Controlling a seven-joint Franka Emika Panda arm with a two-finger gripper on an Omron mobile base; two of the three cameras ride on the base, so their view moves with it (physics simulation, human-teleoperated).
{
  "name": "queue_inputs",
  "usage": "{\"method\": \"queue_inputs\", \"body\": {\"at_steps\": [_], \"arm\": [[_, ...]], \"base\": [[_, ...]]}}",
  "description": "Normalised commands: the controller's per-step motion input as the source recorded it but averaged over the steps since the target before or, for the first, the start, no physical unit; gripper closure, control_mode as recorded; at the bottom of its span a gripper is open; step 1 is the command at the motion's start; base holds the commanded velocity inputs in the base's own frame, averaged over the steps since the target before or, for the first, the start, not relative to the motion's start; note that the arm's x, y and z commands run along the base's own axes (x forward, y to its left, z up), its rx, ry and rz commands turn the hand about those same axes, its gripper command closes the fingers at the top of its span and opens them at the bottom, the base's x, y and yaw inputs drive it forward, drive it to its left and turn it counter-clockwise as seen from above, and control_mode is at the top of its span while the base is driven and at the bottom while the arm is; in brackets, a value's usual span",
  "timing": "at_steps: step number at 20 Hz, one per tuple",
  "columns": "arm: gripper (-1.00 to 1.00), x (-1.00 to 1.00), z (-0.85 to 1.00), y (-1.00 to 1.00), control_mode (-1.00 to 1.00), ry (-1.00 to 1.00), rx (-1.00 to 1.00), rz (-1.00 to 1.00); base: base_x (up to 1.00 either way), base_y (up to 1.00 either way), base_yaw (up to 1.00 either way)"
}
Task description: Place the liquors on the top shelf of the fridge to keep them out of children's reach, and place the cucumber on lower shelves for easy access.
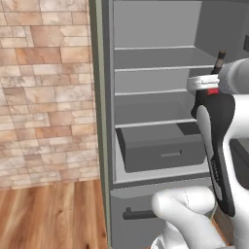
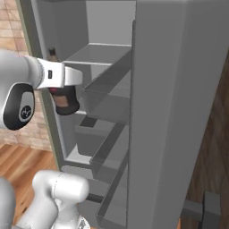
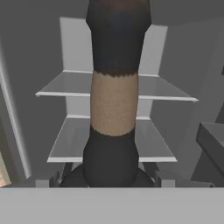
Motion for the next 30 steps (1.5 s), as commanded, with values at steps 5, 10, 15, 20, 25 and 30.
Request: {"method": "queue_inputs", "body": {"at_steps": [5, 10, 15, 20, 25, 30], "arm": [[1.00, 0.41, 0.05, -0.16, -1.00, 0.00, 0.00, 0.00], [1.00, 0.50, 0.01, -0.27, -1.00, 0.00, 0.00, -0.02], [1.00, 0.55, 0.00, -0.26, -1.00, 0.00, 0.00, -0.06], [1.00, 0.50, 0.04, -0.32, -1.00, 0.00, 0.00, -0.07], [1.00, 0.40, 0.03, -0.33, -1.00, 0.00, 0.00, -0.07], [1.00, 0.26, 0.06, -0.28, -1.00, 0.00, 0.00, -0.05]], "base": [[0.00, 0.00, 0.00], [0.00, 0.00, 0.00], [0.00, 0.00, 0.00], [0.00, 0.00, 0.00], [0.00, 0.00, 0.00], [0.00, 0.00, 0.00]]}}
